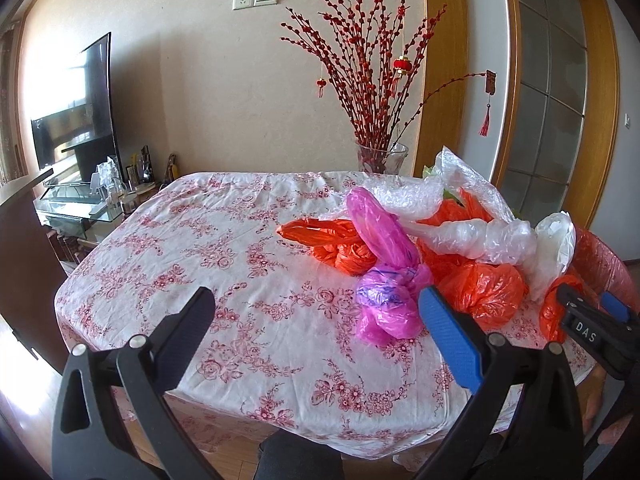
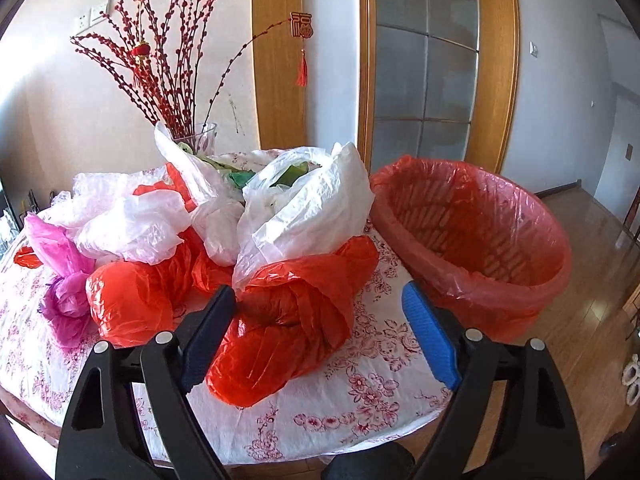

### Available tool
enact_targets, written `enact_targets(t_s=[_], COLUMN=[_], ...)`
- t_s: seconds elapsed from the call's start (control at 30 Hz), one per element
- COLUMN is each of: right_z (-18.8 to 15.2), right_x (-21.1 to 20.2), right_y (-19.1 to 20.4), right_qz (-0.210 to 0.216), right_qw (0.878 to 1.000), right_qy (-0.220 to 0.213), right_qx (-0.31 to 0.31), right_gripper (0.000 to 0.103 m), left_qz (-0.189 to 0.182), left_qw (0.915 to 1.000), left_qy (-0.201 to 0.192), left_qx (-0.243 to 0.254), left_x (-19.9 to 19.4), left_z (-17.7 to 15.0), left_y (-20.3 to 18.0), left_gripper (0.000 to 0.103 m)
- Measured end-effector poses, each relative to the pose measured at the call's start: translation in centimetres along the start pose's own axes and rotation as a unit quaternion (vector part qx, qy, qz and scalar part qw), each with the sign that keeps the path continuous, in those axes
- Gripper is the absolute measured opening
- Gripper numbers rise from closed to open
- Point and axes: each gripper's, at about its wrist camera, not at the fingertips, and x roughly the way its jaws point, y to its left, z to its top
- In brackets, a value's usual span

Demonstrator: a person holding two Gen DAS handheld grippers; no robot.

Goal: Collect trash
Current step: 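Reach the left tool to the pink bag while the right tool reaches the orange-red bag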

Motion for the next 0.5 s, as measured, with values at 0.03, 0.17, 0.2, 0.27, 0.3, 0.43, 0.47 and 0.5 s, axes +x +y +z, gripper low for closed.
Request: enact_targets(t_s=[0.03, 0.17, 0.2, 0.27, 0.3, 0.43, 0.47, 0.5], right_z=[-0.1, -0.5, -0.6, -0.9, -0.9, -0.7, -0.7, -0.6], right_x=[0.3, 1.8, 2.1, 2.2, 2.2, 1.5, 1.2, 1.0], right_y=[0.0, 0.3, 0.4, 0.3, 0.2, 0.1, 0.0, -0.1], right_qz=[-0.001, 0.000, 0.003, 0.014, 0.018, 0.032, 0.035, 0.037], right_qw=[1.000, 1.000, 0.999, 0.999, 0.999, 0.999, 0.999, 0.999], right_qy=[0.004, 0.027, 0.033, 0.035, 0.035, 0.030, 0.027, 0.025], right_qx=[-0.001, -0.007, -0.007, -0.002, -0.002, -0.006, -0.009, -0.013], right_gripper=[0.085, 0.085, 0.082, 0.068, 0.063, 0.057, 0.056, 0.055], left_qz=[0.000, -0.006, -0.009, -0.014, -0.017, -0.030, -0.033, -0.036], left_qw=[1.0000, 0.9999, 0.9999, 0.9998, 0.9998, 0.9994, 0.9993, 0.9992], left_qy=[0.002, 0.006, 0.007, 0.007, 0.007, 0.007, 0.006, 0.005], left_qx=[0.000, 0.005, 0.007, 0.010, 0.012, 0.014, 0.015, 0.016], left_x=[0.1, 0.5, 0.5, 0.6, 0.7, 0.8, 0.8, 0.8], left_z=[-0.1, -0.4, -0.4, -0.4, -0.4, -0.3, -0.3, -0.2], left_y=[0.0, -0.5, -0.7, -0.9, -1.1, -1.6, -1.7, -1.9], left_gripper=[0.099, 0.099, 0.099, 0.099, 0.099, 0.099, 0.099, 0.098])
